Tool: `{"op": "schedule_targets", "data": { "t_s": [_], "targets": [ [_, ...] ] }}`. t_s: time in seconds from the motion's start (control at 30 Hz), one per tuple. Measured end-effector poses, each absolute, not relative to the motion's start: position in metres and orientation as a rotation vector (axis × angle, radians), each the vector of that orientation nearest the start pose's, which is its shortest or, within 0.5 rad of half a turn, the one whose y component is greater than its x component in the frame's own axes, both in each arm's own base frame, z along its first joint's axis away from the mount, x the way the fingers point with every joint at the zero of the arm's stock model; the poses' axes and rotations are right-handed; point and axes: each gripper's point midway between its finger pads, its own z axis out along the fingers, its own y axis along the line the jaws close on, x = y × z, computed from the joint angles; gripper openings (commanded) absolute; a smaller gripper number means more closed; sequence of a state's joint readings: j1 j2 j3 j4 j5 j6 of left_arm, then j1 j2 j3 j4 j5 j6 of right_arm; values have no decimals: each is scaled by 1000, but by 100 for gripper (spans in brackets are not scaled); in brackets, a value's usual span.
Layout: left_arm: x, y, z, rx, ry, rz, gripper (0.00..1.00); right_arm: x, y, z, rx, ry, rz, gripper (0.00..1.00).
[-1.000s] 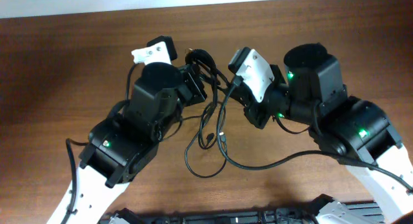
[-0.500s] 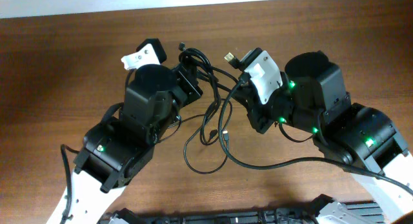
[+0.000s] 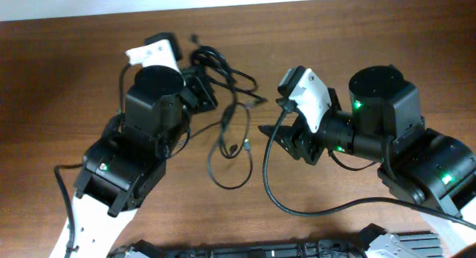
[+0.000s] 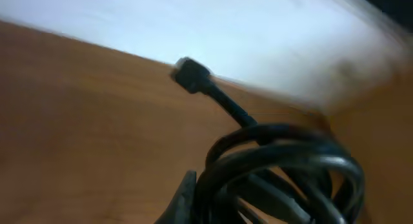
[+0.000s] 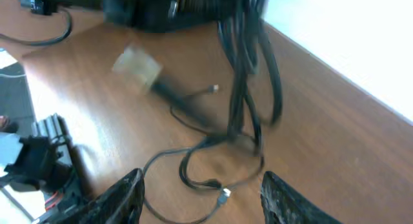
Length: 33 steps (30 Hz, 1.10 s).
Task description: Untangle cables
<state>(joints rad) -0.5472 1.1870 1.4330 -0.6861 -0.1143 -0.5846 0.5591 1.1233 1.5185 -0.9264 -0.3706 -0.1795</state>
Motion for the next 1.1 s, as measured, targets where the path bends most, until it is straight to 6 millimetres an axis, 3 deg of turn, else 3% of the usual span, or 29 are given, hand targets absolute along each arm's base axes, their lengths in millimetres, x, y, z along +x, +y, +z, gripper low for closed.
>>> {"op": "schedule_targets", "data": {
  "t_s": [0.07,0.2,0.33,0.57,0.6,0.63,0.7,0.97,1.03,1.1],
  "targets": [
    [307,-197,368,183,2079,-637,0,239,218,394,-955,1828,579,57],
    [295,-209,364,432,2056,-621,0,249,221,412,-923,1748,559,57],
    [296,-211,368,471,2025,-604,0,254,222,425,-851,1727,594,64],
    [304,-216,390,214,2004,-786,0,258,222,391,-852,1880,590,65],
    [304,-216,390,190,2009,-801,0,259,221,390,-848,1884,583,56],
    [305,-216,390,173,2013,-813,0,261,220,390,-842,1887,572,28],
    [305,-216,390,153,2018,-825,0,265,216,389,-819,1895,538,5],
    [305,-211,384,109,2046,-810,0,269,215,392,-806,1883,521,4],
    [308,-204,379,-4,2072,-791,0,269,215,393,-804,1880,522,4],
    [314,-187,370,-235,2100,-777,0,267,214,394,-802,1878,523,4]
  ]
}}
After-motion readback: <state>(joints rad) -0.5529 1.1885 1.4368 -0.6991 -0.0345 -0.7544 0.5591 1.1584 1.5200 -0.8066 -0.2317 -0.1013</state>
